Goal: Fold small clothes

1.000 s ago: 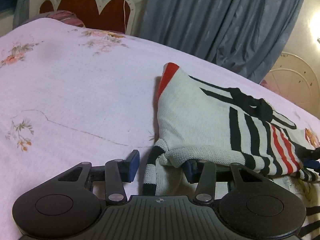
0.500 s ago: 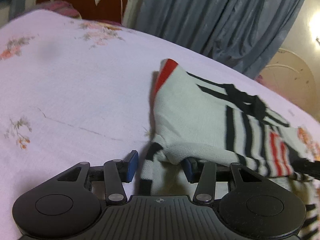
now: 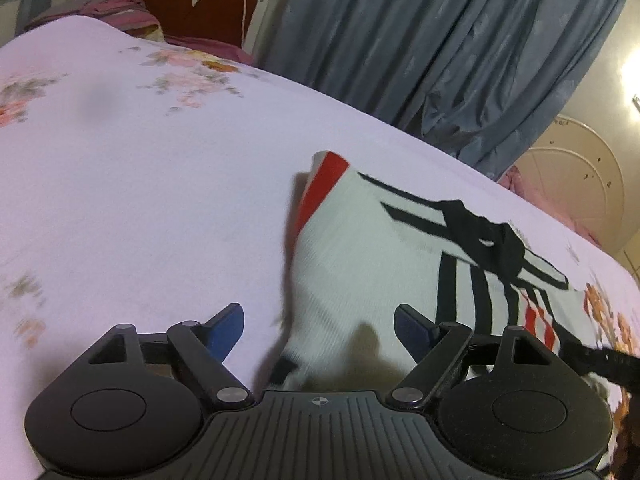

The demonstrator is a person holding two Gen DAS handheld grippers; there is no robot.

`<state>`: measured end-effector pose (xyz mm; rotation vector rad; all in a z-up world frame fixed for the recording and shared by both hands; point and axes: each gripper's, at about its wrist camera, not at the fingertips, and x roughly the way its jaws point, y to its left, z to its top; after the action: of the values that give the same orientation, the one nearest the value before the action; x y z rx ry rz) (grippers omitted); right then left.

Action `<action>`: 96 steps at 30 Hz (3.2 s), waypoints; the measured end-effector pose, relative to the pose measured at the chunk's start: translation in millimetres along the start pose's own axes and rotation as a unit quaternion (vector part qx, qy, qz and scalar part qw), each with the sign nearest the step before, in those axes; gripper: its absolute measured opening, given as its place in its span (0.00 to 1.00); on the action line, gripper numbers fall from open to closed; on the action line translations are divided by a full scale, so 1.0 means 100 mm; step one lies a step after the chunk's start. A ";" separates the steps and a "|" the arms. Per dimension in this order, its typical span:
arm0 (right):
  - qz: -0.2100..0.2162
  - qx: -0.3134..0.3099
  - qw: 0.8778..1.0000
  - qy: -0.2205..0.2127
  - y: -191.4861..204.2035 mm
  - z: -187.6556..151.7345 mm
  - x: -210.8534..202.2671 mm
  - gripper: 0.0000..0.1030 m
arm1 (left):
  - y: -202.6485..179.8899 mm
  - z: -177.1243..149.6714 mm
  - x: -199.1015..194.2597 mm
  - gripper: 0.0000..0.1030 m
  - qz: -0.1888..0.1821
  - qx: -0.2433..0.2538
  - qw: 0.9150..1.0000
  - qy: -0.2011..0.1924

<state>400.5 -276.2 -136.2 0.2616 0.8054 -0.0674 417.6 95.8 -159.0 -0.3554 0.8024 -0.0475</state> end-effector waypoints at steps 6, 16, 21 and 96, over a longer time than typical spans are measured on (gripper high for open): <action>0.015 -0.032 0.999 -0.015 0.11 0.06 -0.05 0.18 | -0.06 0.22 0.40 0.79 0.011 -0.023 1.000 -0.004; 0.025 -0.051 0.996 -0.064 0.14 0.18 -0.15 0.17 | -0.06 0.50 0.74 0.69 0.064 -0.012 0.997 -0.039; -0.026 -0.057 0.998 -0.024 0.07 0.13 0.14 0.16 | -0.01 0.53 0.80 0.57 0.076 -0.009 0.996 -0.051; -0.007 -0.139 0.990 0.029 -0.12 -1.01 -1.01 0.40 | -0.55 -1.29 -0.90 0.73 0.070 0.177 0.981 0.026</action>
<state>257.4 -265.7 -132.9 -0.0060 0.8643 0.0388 267.8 21.6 -160.6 0.0405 0.8509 -0.0669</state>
